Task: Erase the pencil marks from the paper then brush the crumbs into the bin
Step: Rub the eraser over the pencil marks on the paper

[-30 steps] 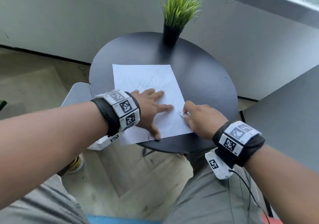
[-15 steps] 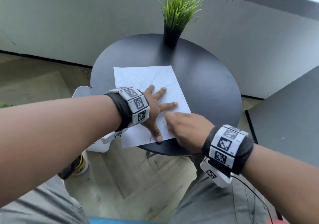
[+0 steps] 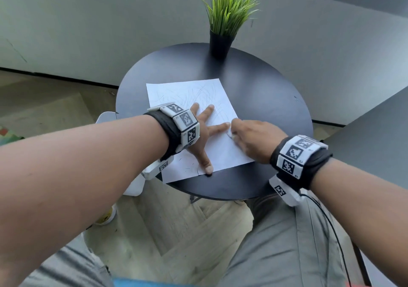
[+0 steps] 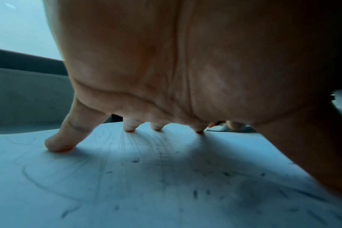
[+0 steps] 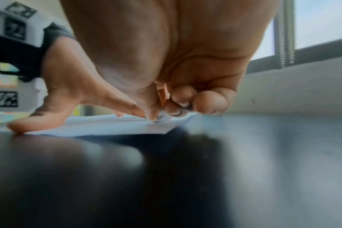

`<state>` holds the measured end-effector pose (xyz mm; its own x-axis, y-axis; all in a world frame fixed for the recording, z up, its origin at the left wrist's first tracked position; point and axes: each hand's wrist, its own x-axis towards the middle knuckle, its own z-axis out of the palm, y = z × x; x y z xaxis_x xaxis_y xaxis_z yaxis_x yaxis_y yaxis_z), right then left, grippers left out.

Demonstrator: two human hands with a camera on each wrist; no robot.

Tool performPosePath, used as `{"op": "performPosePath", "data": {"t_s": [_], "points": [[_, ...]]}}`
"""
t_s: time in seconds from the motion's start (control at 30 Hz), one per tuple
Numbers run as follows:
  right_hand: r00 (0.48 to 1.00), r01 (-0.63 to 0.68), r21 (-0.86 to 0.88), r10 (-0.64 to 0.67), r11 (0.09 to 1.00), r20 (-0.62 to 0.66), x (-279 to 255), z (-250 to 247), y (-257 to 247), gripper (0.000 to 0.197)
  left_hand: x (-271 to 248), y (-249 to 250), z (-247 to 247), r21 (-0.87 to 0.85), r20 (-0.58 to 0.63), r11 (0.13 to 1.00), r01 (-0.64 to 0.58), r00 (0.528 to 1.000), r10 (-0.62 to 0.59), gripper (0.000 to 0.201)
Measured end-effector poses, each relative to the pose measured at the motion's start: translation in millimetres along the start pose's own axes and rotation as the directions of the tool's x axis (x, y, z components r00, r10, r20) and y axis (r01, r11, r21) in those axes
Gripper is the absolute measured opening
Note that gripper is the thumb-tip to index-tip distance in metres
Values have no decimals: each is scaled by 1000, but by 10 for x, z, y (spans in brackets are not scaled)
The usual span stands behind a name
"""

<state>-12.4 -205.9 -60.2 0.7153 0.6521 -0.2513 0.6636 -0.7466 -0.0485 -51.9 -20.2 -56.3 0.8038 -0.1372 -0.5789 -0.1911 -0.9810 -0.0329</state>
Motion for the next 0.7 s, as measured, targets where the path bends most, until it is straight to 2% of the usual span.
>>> {"op": "performPosePath", "data": {"t_s": [0.13, 0.2, 0.27, 0.33, 0.4, 0.43, 0.57, 0.7], "points": [[979, 206, -8, -206, 979, 8, -140, 126, -265, 22, 14, 3, 15, -14, 6, 1000, 8, 1000, -8, 143], [991, 134, 27, -134, 991, 1, -73, 48, -182, 25, 12, -5, 12, -25, 0, 1000, 0, 1000, 0, 142], [997, 55, 34, -53, 998, -62, 41, -2, -49, 22, 13, -15, 19, -35, -10, 999, -10, 1000, 9, 141], [990, 117, -10, -118, 993, -78, 36, 23, -128, 17, 8, -34, 41, -36, -6, 999, -2, 1000, 2, 142], [972, 229, -43, -230, 972, -34, -31, 83, -289, 14, 17, -42, 51, -33, 2, 999, 3, 1000, -3, 142], [972, 234, -24, -234, 972, -10, -45, 84, -300, 16, 23, -50, 42, -31, 0, 1000, 2, 1000, -2, 141], [996, 20, 33, -17, 999, -85, 180, -15, 9, 24, 3, -115, -60, -26, -4, 1000, 2, 1000, -2, 137], [991, 95, 2, -95, 995, -91, 275, 25, -76, 20, 64, -285, -63, -39, -16, 999, 1, 1000, -1, 136]]}}
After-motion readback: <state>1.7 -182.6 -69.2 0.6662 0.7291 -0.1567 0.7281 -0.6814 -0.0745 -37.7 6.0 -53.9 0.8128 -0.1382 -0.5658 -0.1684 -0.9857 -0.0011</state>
